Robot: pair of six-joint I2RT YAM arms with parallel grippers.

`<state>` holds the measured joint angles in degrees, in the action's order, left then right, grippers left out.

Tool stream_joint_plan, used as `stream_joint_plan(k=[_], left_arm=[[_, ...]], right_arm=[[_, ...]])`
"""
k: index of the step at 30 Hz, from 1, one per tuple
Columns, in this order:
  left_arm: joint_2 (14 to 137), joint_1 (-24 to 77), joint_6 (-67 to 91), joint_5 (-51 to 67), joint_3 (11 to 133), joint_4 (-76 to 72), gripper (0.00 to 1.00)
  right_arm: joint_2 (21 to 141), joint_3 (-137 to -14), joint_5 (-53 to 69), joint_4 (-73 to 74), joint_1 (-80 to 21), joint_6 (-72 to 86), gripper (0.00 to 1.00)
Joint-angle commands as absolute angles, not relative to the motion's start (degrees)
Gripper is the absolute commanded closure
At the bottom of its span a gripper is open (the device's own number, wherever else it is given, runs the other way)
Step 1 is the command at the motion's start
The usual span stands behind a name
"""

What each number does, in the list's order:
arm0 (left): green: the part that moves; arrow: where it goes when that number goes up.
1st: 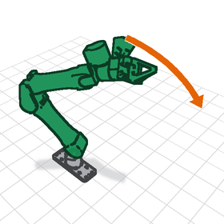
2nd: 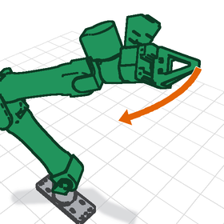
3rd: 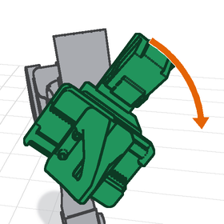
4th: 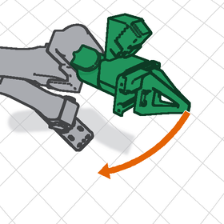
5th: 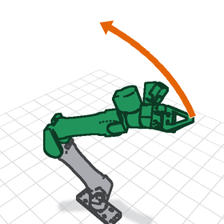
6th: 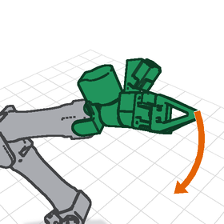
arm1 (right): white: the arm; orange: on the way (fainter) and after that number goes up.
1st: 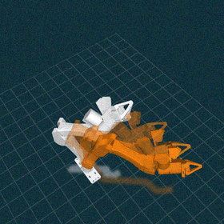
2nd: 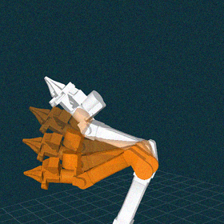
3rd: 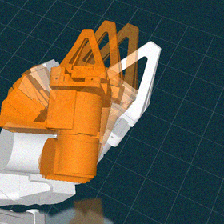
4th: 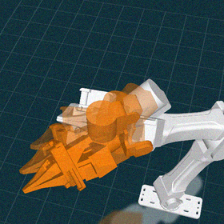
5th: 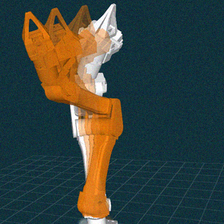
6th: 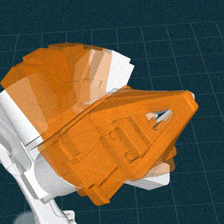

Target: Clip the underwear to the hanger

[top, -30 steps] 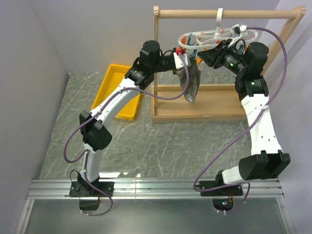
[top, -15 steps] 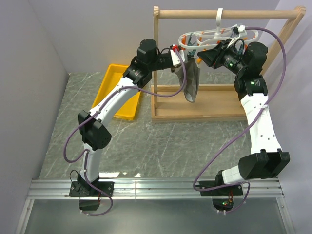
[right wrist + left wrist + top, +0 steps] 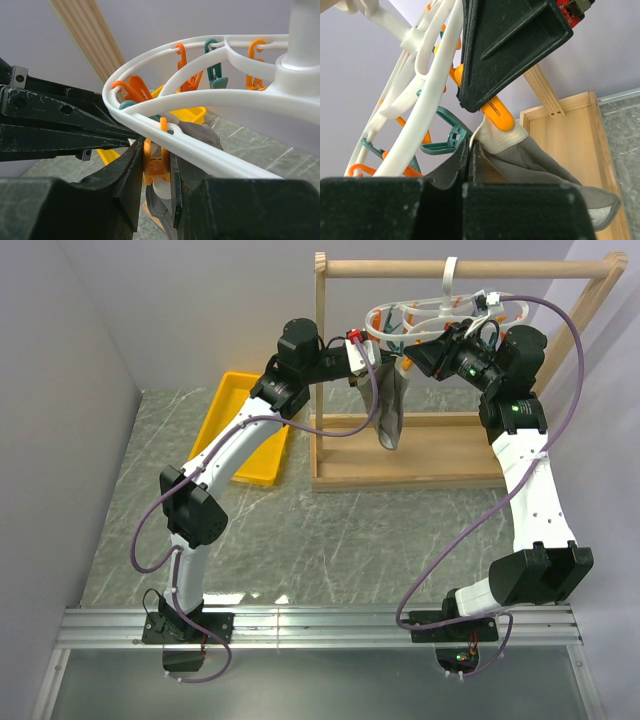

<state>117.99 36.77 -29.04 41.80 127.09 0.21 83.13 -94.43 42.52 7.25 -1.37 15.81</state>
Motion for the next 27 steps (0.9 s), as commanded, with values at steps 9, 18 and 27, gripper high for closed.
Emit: stream_joint_plan(k=[9,18,27], left_arm=[[114.3,36.6,-26.7,43.3,127.0,-4.5,0.99],[114.5,36.5,-26.5,42.8,127.1,-5.5,1.00],[114.6,36.6,-26.3,43.5,127.3,-5.5,0.99]], right_arm=[[83.3,-94.9,46.5,7.9,-2.5,16.8,0.73],[83.7,-95.6,46.2,8.0,-2.5,17.2,0.63],[83.3,-95.6,46.0,7.8,-2.4,17.7,0.55]])
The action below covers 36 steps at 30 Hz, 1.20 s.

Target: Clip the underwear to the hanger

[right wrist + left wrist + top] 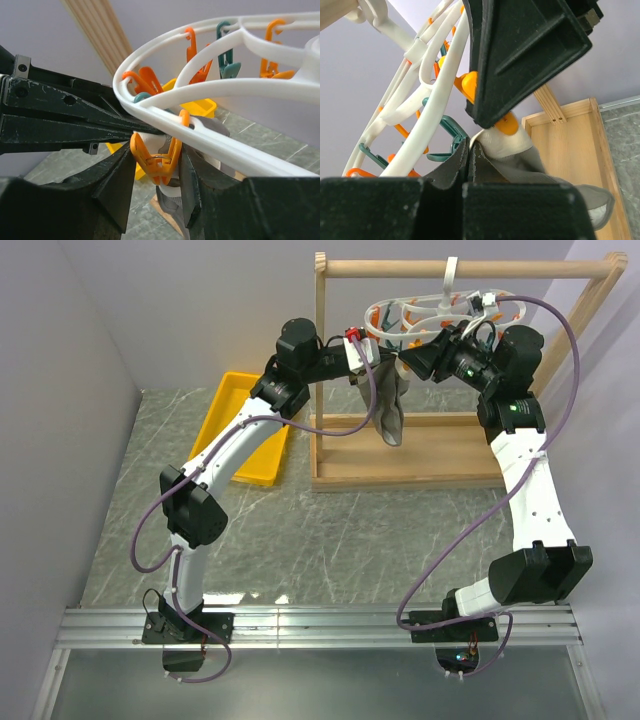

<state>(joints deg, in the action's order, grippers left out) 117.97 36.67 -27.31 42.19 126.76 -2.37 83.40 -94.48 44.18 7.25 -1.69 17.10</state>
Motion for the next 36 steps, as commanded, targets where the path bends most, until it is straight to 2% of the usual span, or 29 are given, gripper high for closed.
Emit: stream_joint_plan(k=[1,10,17,20,29,31,36], left_arm=[[114.6,36.6,-26.5,43.7,127.2,-5.4,1.00],[113.4,36.5,-29.2,44.5,125.2,-3.0,0.98],[110.1,36.6,-32.6,46.2,120.2,1.5,0.65],[109.2,36.7,-33.6,47.1,118.7,4.5,0.57],[102.4,37.2,-32.4,47.5,109.3,8.4,0.41],[100.3,37.1,-31.9,47.0,106.9,9.1,0.34],[94.9,37.0,-26.4,43.3,101.4,9.7,0.31]], right_arm=[[83.1,-95.6,46.0,7.6,-2.5,17.8,0.54],[81.8,-96.1,45.0,8.3,-2.5,18.8,0.42],[79.6,-95.7,43.0,11.8,-2.4,16.7,0.33],[78.5,-94.8,41.6,13.6,-2.3,15.3,0.31],[75.9,-93.1,37.0,20.1,-1.8,10.6,0.23],[75.3,-92.8,35.4,22.0,-1.7,9.2,0.22],[73.7,-92.5,33.1,25.2,-1.0,6.2,0.21]])
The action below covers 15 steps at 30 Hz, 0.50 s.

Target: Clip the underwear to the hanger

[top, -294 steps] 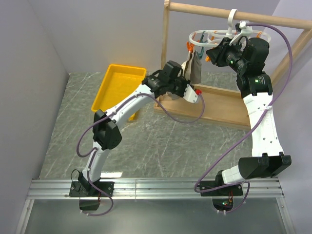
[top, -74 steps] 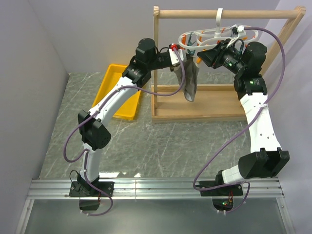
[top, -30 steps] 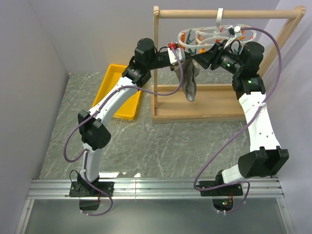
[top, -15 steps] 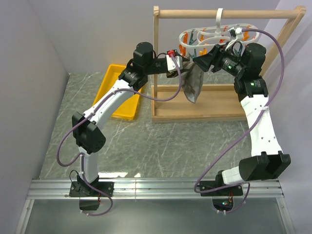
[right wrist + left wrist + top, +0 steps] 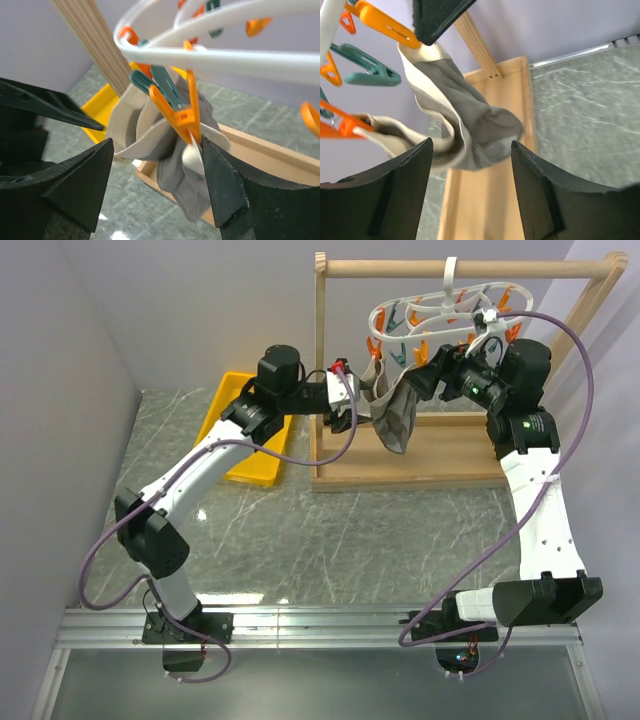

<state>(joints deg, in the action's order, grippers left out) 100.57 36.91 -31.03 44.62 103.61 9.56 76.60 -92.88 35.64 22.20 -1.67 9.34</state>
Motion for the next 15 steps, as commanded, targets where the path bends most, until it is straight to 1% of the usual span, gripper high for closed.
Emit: stream_joint_plan(k=[1,2,4,6,10,11,14,15], left_arm=[[94.1,36.7,-25.6,43.1,100.4,10.0,0.31],[93.1,36.6,-24.5,42.5,99.3,10.2,0.29],[90.0,36.1,-20.1,40.9,95.7,9.8,0.28],[87.2,35.7,-16.5,39.6,92.7,10.8,0.03],[83.9,33.1,-8.3,37.0,89.0,12.4,0.01],[83.4,32.3,-6.7,36.6,88.6,12.9,0.01],[82.4,28.0,-0.4,35.3,87.3,15.5,0.01],[82.3,25.8,4.4,34.8,87.2,16.5,0.01]], right_arm=[[73.5,-92.5,32.7,26.5,-0.9,5.6,0.21],[73.1,-92.5,31.8,27.1,-0.7,5.4,0.21],[72.1,-92.2,31.6,28.5,-0.4,4.8,0.21],[70.8,-91.5,31.6,29.8,-0.3,4.2,0.20],[68.5,-89.5,31.3,31.9,-0.4,3.4,0.19],[67.5,-89.2,31.3,32.5,1.1,3.3,0.18],[65.1,-86.8,31.0,34.6,1.7,2.3,0.18],[64.5,-86.1,30.7,35.6,1.8,1.9,0.18]])
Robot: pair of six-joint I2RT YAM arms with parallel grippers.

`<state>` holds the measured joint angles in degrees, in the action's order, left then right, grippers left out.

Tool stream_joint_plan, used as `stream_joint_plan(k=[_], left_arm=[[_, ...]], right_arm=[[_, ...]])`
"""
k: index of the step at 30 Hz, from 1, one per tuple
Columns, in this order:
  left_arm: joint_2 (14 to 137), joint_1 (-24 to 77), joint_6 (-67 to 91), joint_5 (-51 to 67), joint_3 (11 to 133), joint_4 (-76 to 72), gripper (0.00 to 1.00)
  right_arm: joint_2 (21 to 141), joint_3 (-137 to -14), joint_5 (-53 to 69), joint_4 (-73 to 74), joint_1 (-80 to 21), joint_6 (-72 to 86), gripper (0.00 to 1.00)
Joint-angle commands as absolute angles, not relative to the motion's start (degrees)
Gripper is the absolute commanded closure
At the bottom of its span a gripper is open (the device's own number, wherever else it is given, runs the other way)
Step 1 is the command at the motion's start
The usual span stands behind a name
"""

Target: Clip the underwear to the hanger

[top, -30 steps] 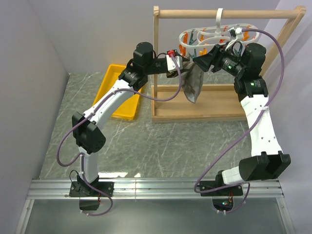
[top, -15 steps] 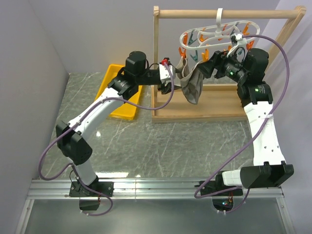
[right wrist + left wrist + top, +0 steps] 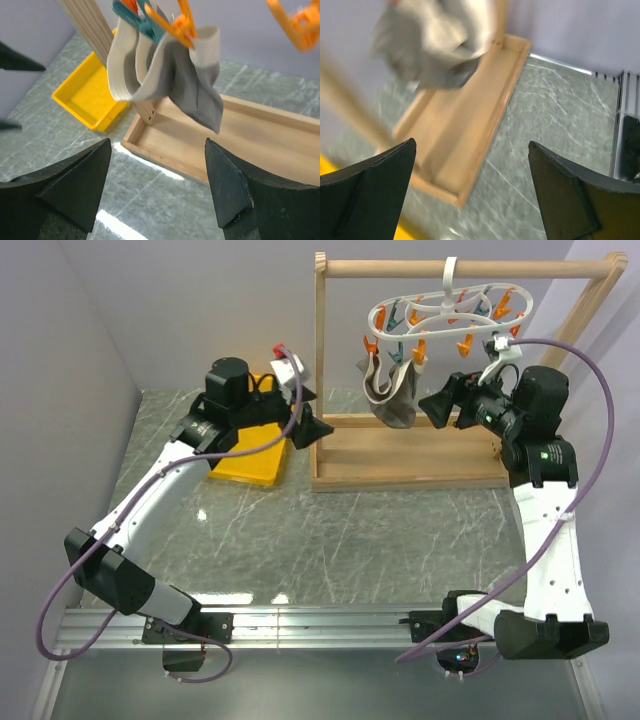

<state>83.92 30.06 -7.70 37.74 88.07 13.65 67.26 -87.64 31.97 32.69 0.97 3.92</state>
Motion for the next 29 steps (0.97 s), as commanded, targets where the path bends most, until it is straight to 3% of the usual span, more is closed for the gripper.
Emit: stream_joint_plan(k=[1,12,20,29], left_arm=[[82.3,24.5,5.9,33.7,87.1,18.6,0.01],[82.5,8.4,14.2,24.4,81.0,30.0,0.01],[77.1,6.7,10.0,19.9,70.4,26.4,0.01],[71.8,6.7,7.4,14.2,67.5,23.7,0.01]], right_arm=[[63.7,-85.3,30.3,36.2,1.8,1.8,0.18],[54.7,-68.2,25.6,39.3,4.1,-1.0,0.17],[50.2,-55.5,22.4,34.0,4.1,-0.5,0.13],[49.0,-52.9,21.8,30.2,4.1,1.6,0.06]])
